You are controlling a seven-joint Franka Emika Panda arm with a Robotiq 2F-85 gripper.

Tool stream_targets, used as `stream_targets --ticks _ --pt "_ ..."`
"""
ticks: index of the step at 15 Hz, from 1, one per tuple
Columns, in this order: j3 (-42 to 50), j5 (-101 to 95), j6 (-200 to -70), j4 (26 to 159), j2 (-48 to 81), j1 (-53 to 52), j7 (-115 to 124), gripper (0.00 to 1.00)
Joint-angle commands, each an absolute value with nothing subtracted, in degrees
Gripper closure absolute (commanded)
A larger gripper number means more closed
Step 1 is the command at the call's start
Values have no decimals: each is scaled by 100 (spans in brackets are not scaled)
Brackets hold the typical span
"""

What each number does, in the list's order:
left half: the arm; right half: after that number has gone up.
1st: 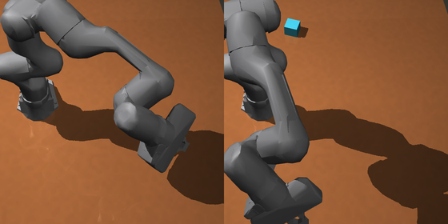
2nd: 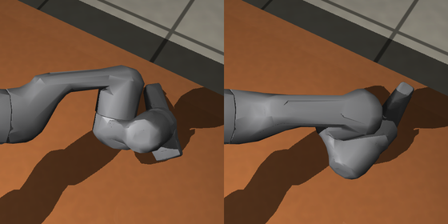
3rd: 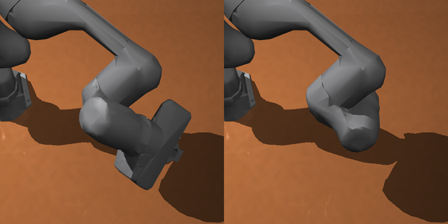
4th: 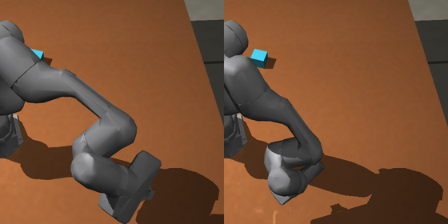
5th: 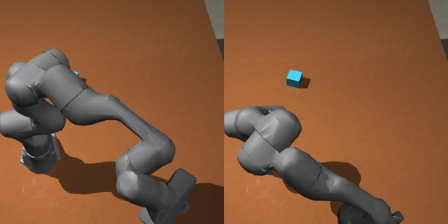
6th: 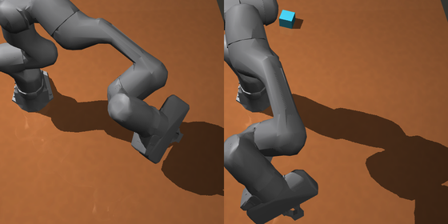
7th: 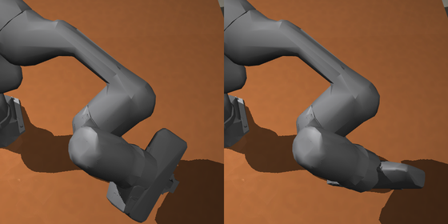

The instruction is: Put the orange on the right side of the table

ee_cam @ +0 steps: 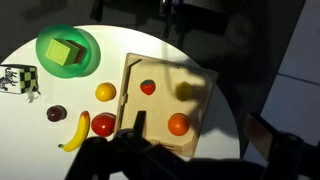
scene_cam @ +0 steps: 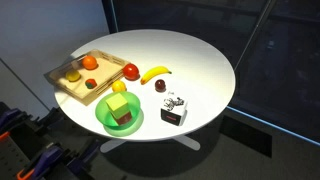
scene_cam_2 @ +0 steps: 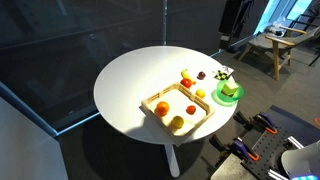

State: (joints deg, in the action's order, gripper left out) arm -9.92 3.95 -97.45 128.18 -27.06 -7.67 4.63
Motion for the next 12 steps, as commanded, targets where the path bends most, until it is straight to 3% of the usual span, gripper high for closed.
stream_targets --ticks 1,12 --pt "-975 385 -9729 12799 -2699 -790 474 0" --pt "-963 289 -10162 12935 -2483 -711 526 0"
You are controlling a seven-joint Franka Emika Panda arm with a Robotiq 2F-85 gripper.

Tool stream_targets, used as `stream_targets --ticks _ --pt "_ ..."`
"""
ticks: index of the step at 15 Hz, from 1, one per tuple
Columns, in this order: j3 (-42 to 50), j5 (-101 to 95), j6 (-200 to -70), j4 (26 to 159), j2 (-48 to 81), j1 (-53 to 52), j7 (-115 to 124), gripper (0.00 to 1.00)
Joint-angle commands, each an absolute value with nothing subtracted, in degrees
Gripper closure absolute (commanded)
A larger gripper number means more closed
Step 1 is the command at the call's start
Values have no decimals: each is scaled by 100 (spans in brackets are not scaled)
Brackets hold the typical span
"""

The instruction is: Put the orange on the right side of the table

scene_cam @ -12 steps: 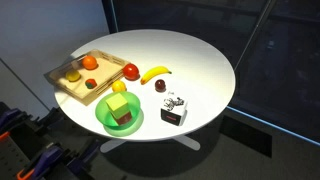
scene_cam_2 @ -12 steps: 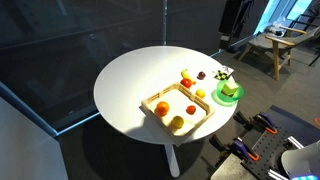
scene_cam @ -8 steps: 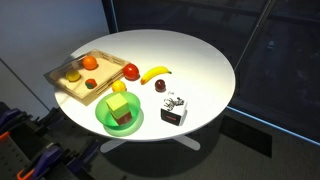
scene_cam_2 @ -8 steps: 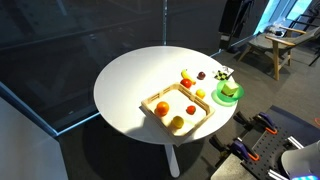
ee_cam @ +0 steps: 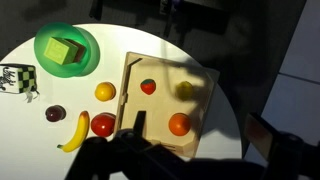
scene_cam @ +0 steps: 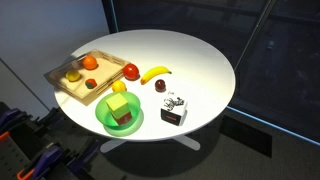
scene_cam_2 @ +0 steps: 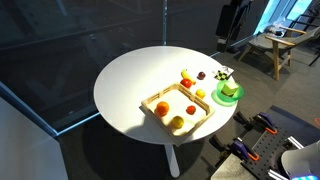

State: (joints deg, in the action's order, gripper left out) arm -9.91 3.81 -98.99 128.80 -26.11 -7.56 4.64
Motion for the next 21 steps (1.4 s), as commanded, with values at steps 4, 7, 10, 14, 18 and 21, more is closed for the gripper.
stream_targets --ticks 4,7,10,14,18,21 --pt "-898 262 -10721 13050 -2220 -608 610 0" --pt "-838 301 -11212 13135 -2008 -517 717 0" --pt "-837 246 -11851 13230 -1703 -482 761 0" --pt "-867 193 -12525 13224 -1140 -503 875 0" --pt "-840 221 -12857 13051 -511 -542 868 0" --pt "-855 -73 -12974 12876 -84 -544 1164 0"
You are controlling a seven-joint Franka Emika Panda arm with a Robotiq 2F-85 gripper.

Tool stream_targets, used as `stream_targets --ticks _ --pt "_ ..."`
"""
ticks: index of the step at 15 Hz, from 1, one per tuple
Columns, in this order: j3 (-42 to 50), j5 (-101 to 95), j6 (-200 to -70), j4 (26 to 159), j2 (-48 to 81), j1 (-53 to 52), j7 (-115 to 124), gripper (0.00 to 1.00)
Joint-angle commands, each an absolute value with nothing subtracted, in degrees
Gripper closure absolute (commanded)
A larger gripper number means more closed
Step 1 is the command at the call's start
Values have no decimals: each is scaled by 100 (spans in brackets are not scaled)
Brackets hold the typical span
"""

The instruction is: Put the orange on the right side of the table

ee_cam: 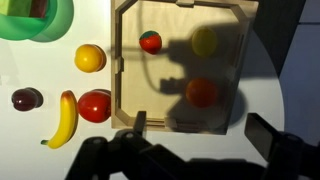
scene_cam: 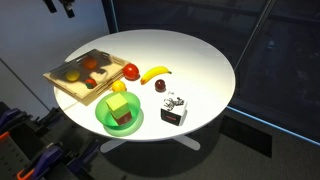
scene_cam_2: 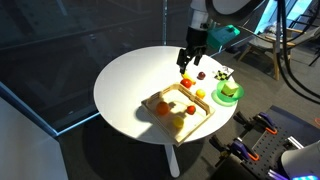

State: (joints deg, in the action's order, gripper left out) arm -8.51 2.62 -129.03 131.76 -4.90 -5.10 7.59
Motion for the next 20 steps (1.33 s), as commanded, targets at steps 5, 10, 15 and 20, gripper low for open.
stream_targets --ticks 5,10,15,20 --pt "-808 -871 -13074 12567 442 -659 1849 0" --pt "-771 -771 -13099 12625 513 -732 1789 0" --pt "-761 -771 -13100 12629 532 -733 1786 0" --pt "-779 -800 -13412 12679 729 -765 1716 0"
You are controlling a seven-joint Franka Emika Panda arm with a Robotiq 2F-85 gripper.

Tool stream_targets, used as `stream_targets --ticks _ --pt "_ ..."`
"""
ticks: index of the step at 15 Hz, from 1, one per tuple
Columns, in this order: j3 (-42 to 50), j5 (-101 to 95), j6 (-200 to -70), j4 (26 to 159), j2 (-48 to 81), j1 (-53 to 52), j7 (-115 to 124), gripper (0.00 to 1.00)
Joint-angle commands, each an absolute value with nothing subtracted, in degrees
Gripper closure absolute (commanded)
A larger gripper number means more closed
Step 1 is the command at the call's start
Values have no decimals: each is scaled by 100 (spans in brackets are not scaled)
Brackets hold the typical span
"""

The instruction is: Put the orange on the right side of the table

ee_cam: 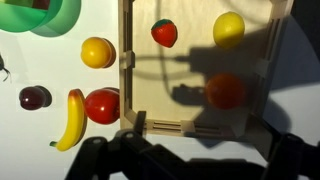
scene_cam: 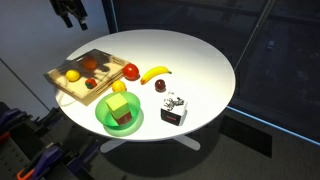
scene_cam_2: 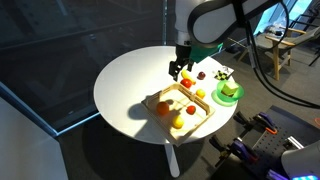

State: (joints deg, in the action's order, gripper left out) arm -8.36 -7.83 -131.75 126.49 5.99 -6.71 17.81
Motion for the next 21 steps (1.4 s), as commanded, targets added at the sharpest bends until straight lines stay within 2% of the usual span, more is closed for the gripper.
stream_targets --ticks 1,15,21 --pt "-779 -817 -13458 12669 805 -783 1702 0" --pt "-824 -628 -14972 12622 1901 -955 754 0" --pt "-877 -406 -15007 12529 2226 -974 653 0"
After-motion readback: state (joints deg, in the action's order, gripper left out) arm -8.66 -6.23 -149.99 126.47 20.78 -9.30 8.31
